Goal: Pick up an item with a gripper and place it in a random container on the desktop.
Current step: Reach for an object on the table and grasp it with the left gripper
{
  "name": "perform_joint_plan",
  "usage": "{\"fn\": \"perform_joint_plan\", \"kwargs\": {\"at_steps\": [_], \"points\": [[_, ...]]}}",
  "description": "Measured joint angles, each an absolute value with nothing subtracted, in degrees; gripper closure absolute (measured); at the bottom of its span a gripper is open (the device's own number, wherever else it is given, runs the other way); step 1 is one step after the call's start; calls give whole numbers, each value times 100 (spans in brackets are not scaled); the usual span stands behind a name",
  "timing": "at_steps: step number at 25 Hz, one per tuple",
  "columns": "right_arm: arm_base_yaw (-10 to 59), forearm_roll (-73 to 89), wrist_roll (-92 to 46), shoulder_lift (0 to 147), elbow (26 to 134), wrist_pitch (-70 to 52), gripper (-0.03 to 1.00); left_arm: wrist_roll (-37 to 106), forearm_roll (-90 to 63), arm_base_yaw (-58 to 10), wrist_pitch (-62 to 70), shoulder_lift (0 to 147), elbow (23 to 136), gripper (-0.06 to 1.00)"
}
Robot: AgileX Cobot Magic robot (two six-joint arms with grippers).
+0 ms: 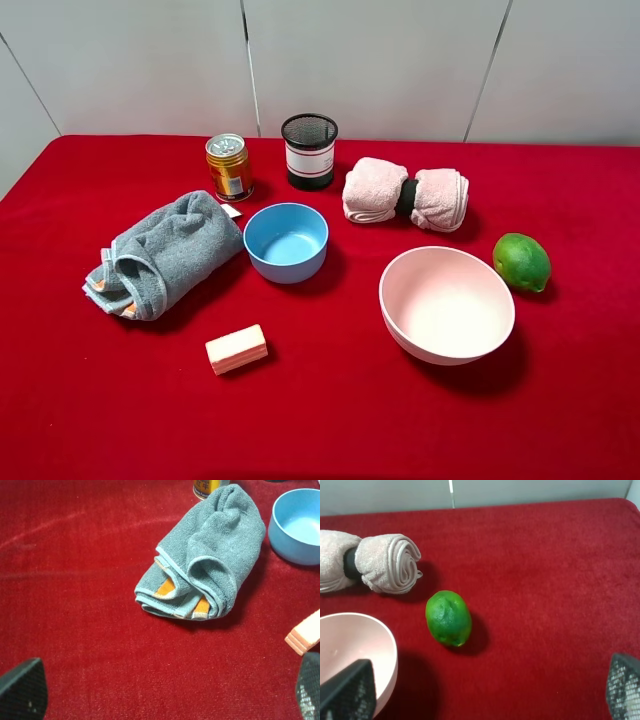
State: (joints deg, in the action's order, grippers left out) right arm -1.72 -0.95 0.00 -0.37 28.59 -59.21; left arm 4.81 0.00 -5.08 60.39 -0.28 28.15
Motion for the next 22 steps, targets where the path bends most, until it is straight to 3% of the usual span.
{"fn": "perform_joint_plan", "kwargs": {"at_steps": [22], "points": [[-172, -95, 0, -37, 2859, -5921, 28, 481, 0, -508, 6039, -28, 2815, -5]]}}
